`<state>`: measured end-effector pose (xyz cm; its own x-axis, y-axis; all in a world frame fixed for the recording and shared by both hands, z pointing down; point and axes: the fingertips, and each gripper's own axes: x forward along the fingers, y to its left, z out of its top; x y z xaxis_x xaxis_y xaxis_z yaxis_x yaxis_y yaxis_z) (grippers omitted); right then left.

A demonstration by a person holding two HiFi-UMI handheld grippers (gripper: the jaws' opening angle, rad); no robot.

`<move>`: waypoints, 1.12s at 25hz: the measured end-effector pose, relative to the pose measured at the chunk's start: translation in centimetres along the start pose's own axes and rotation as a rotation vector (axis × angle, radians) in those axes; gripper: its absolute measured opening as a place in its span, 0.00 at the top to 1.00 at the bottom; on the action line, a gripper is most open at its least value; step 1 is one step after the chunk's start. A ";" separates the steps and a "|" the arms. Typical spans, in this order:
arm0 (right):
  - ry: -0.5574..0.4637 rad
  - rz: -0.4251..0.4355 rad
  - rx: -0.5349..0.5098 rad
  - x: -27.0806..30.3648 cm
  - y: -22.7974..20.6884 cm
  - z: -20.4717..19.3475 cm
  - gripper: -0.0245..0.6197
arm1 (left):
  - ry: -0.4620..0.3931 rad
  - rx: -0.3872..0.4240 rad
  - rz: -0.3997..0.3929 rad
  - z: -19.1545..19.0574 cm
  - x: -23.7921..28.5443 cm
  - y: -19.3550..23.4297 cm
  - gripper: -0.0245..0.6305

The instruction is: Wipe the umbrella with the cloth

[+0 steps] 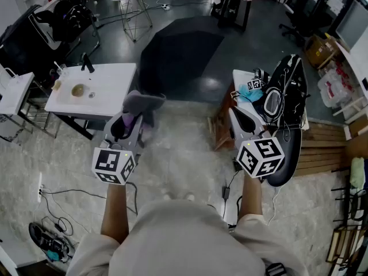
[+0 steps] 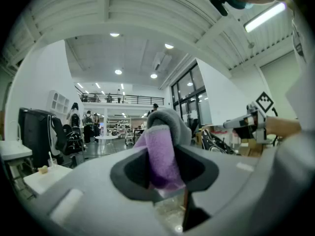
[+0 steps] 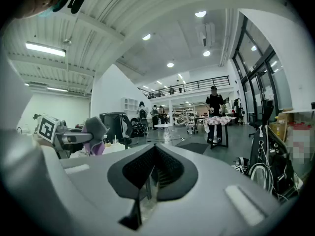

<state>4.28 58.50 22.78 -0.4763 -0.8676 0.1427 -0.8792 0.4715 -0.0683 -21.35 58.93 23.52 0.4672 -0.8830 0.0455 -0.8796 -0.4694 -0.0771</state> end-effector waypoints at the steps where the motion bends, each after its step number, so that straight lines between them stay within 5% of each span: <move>1: 0.003 0.003 0.007 0.0 -0.3 -0.2 0.95 | 0.003 0.000 0.000 -0.1 0.3 -0.2 0.77; 22: -0.073 0.089 0.029 -2.2 -8.4 -1.5 0.95 | 0.068 -0.003 0.057 -2.7 4.0 -6.7 0.76; 28: -0.081 0.042 0.045 -0.3 -11.7 -2.0 0.95 | 0.073 -0.004 0.070 -3.1 6.9 -6.2 0.76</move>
<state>14.71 53.55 25.50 -0.5107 -0.8577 0.0589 -0.8568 0.5022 -0.1168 -12.92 55.77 27.46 0.3971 -0.9109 0.1125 -0.9103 -0.4065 -0.0782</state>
